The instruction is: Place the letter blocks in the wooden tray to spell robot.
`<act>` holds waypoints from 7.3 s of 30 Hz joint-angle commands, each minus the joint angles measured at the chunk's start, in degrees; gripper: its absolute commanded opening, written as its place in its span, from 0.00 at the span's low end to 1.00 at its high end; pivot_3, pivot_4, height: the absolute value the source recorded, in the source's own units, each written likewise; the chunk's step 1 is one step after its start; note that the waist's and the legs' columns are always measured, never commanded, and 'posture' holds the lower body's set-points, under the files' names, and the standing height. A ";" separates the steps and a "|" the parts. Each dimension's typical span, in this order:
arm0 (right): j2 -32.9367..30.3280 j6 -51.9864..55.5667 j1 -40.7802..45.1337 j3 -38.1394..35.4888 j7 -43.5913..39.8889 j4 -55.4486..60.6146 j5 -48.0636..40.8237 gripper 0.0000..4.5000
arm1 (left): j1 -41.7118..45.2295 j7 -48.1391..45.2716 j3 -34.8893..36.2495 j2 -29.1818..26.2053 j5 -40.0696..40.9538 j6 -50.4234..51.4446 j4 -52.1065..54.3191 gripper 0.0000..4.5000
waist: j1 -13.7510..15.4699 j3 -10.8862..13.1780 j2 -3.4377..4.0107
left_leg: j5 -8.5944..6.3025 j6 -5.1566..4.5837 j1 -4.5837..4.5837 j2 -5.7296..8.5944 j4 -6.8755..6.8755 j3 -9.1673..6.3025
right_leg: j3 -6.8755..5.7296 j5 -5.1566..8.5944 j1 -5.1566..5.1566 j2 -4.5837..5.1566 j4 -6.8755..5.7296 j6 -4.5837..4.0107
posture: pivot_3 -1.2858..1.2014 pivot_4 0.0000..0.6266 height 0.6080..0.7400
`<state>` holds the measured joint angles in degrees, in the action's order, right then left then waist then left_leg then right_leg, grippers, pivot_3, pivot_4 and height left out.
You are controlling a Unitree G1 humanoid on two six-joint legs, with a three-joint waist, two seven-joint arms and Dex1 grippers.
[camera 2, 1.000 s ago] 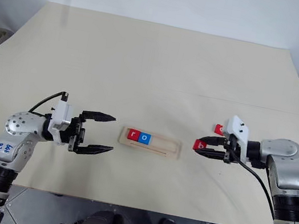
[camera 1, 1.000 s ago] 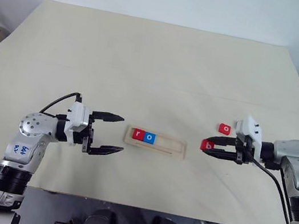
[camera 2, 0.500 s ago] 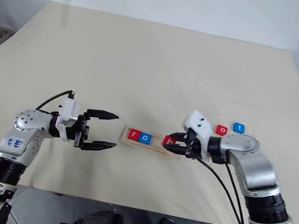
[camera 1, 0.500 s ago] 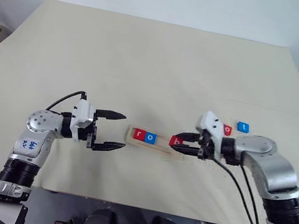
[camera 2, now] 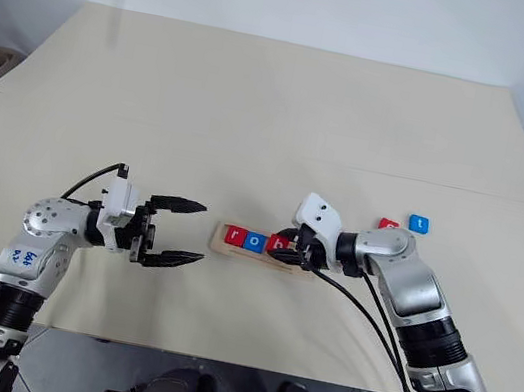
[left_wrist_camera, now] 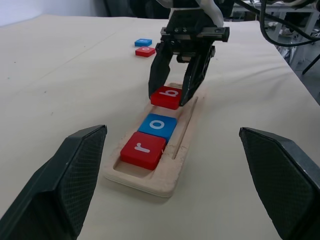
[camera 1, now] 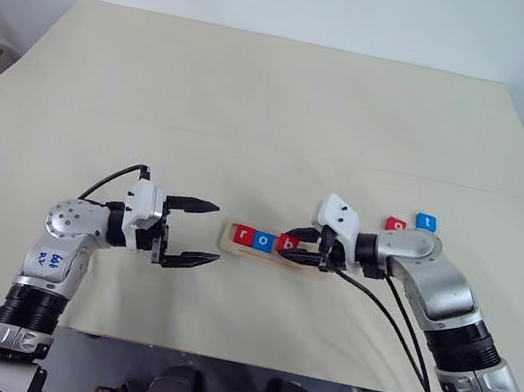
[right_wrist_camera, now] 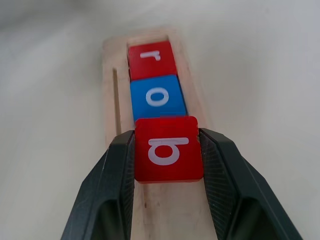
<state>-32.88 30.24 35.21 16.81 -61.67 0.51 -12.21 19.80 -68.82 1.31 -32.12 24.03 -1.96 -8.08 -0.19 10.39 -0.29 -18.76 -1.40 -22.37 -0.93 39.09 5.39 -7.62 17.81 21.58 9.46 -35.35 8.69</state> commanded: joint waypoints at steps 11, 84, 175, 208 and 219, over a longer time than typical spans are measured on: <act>-0.64 -1.32 1.20 -2.10 -2.01 2.09 -1.17 0.97 | -0.51 1.35 1.18 -0.47 0.61 0.01 3.32 1.00 | -0.03 0.00 0.00 | 0.00 0.00 0.00 0.00 0.00 0.00 | 0.00 0.00 0.00 0.00 0.00 0.00 | 0.52 0.24 1.00; 2.44 7.01 -2.45 0.13 2.57 5.96 -2.54 0.00 | -2.22 4.52 3.42 -1.65 0.83 0.67 6.06 1.00 | -0.04 0.00 -0.01 | 0.00 0.00 0.00 -0.02 -0.01 0.00 | 0.00 0.01 0.01 -0.01 0.01 -0.01 | 0.52 0.24 1.00; 0.21 -14.59 -57.25 -53.32 21.66 27.64 -22.23 0.99 | 9.49 -2.98 -0.49 3.02 0.08 1.27 -6.62 1.00 | 0.69 -0.06 0.03 | -0.02 -0.04 0.19 0.00 -0.08 0.09 | 0.19 0.01 -0.10 -0.03 0.01 -0.02 | 0.52 0.24 1.00; 6.68 24.28 -15.18 -34.70 56.55 13.37 -14.28 0.99 | -1.52 6.84 3.87 0.22 1.01 4.72 7.34 1.00 | 0.77 -0.08 0.06 | -0.01 -0.01 0.04 -0.01 -0.03 0.04 | 0.09 0.03 0.01 -0.01 -0.08 -0.06 | 0.52 0.24 1.00; 15.34 21.79 -12.40 -31.48 62.08 10.69 -8.97 0.80 | -2.26 7.98 4.22 -0.15 1.23 5.06 8.81 1.00 | -0.13 -0.08 0.07 | -0.01 -0.01 0.04 -0.03 -0.10 0.04 | 0.09 0.03 0.06 -0.02 -0.09 -0.06 | 0.52 0.24 1.00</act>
<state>-17.96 53.65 21.99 -14.97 -0.05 10.85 -21.95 17.74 -61.19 4.31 -31.62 24.63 3.60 -1.94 -0.32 10.31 -0.22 -18.76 -1.40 -22.33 -0.96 38.98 5.44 -7.53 17.85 21.65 9.43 -35.45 8.63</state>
